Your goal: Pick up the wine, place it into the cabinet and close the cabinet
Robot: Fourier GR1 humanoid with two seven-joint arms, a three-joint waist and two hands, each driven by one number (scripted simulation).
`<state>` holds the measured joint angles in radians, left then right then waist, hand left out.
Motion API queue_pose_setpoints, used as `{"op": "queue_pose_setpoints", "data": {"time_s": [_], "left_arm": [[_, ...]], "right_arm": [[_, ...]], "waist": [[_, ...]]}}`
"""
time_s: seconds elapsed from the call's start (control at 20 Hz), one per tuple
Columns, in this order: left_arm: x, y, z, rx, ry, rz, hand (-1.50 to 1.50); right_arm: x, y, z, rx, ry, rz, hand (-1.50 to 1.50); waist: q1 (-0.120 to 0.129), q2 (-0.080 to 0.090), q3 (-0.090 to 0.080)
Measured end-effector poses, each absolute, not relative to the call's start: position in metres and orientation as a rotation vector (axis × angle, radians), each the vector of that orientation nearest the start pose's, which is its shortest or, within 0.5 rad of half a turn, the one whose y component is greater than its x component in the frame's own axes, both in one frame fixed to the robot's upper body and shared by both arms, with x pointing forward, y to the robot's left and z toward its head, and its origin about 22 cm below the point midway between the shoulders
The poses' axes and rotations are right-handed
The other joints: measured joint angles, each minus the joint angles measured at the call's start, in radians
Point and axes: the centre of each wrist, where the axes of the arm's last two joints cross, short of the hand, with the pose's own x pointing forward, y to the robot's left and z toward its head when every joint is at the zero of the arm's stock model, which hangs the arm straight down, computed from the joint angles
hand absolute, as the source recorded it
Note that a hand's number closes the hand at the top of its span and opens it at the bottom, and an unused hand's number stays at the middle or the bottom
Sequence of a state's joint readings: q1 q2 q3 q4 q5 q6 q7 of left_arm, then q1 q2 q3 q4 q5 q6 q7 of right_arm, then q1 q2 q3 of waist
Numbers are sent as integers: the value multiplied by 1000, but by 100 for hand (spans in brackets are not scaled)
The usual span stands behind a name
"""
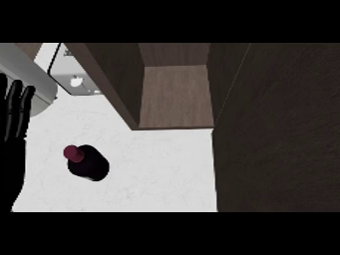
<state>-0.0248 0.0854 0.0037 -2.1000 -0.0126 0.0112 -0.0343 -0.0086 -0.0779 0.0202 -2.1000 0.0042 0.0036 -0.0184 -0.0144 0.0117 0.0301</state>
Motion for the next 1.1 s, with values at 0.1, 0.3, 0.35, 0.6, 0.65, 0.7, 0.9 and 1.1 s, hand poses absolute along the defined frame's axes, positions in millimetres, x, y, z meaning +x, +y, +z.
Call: {"op": "queue_pose_setpoints", "data": {"time_s": [0.1, 0.3, 0.35, 0.6, 0.65, 0.7, 0.9, 1.1], "left_arm": [[213, 233, 132, 91, -2148, -89, -150], [203, 222, 132, 216, -2145, -37, -150], [203, 220, 128, 192, -2103, 24, -150], [188, 203, 128, 107, -1967, 225, -150], [184, 199, 129, 101, -1955, 249, -150], [181, 192, 132, 97, -1947, 266, -150], [158, 179, 149, 73, -1921, 305, -150], [148, 171, 164, 48, -1890, 326, -150]], "right_arm": [[203, -239, 122, -18, -2118, 102, -150], [188, -244, 125, -5, -2116, 141, -150], [187, -241, 121, 61, -2079, 163, -150], [164, -232, 127, 283, -1948, 230, -150], [159, -231, 130, 305, -1934, 233, -150], [152, -229, 135, 324, -1923, 238, -150], [139, -233, 146, 333, -1875, 267, -150], [135, -230, 145, 349, -1844, 262, -150]], "waist": [[2, -5, -11], [7, -11, -23], [9, -11, -25], [8, -16, -29], [8, -16, -29], [7, -16, -29], [9, -17, -29], [8, -16, -29]]}}
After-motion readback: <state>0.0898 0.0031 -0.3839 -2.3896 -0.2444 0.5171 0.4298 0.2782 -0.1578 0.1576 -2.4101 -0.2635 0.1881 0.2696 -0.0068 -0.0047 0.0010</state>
